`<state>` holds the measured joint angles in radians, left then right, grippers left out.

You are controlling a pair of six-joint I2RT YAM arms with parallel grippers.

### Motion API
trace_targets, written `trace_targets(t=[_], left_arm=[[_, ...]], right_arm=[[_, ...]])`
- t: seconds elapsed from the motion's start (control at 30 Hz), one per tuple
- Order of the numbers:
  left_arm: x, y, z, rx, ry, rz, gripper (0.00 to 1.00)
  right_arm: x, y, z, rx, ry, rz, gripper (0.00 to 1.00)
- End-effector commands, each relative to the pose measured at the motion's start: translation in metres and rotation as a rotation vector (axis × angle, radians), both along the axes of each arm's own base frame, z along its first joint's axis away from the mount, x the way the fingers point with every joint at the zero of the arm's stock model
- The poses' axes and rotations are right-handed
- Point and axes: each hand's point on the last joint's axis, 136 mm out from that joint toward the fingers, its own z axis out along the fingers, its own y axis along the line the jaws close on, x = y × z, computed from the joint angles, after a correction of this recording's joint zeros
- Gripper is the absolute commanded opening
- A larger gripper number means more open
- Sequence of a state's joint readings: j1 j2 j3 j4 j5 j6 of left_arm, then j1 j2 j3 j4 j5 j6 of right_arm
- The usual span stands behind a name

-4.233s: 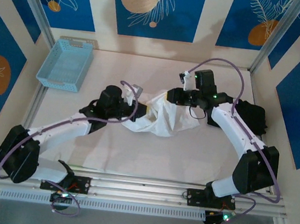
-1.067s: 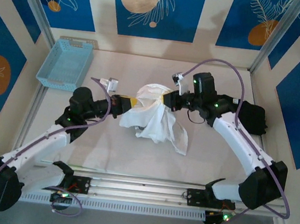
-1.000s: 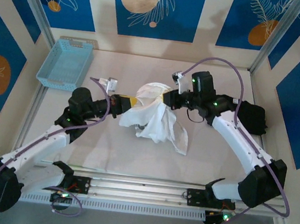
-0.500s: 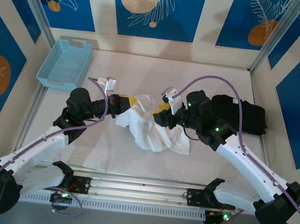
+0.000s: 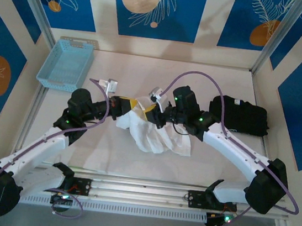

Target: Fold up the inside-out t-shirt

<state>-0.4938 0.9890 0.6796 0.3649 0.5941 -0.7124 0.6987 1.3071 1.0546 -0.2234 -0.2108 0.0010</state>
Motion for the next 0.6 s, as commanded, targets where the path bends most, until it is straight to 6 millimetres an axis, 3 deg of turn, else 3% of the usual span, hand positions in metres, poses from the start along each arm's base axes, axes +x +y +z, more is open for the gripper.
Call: trace_targets(t=[0.0, 0.2, 0.27, 0.37, 0.4, 0.5, 0.57], left_arm=[[0.0, 0.005, 0.011, 0.027, -0.06, 0.032, 0.0], [0.043, 0.03, -0.021, 0.217, -0.053, 0.282, 0.0], [0.053, 0.035, -0.031, 0.285, -0.051, 0.329, 0.01], [0.056, 0.041, -0.042, 0.369, -0.049, 0.351, 0.14], [0.054, 0.044, -0.044, 0.387, -0.051, 0.357, 0.23], [0.041, 0.051, -0.045, 0.442, -0.087, 0.371, 0.44], [0.029, 0.055, -0.042, 0.482, -0.129, 0.377, 0.51]], right_arm=[[0.001, -0.003, 0.036, 0.058, -0.055, 0.013, 0.0], [-0.031, -0.01, 0.1, 0.268, 0.063, 0.143, 0.0], [-0.031, -0.013, 0.116, 0.327, 0.123, 0.161, 0.0], [-0.022, -0.018, 0.126, 0.386, 0.219, 0.143, 0.0], [-0.018, -0.02, 0.126, 0.399, 0.248, 0.132, 0.0], [-0.008, -0.021, 0.122, 0.423, 0.321, 0.112, 0.0], [-0.003, -0.021, 0.119, 0.433, 0.355, 0.105, 0.0]])
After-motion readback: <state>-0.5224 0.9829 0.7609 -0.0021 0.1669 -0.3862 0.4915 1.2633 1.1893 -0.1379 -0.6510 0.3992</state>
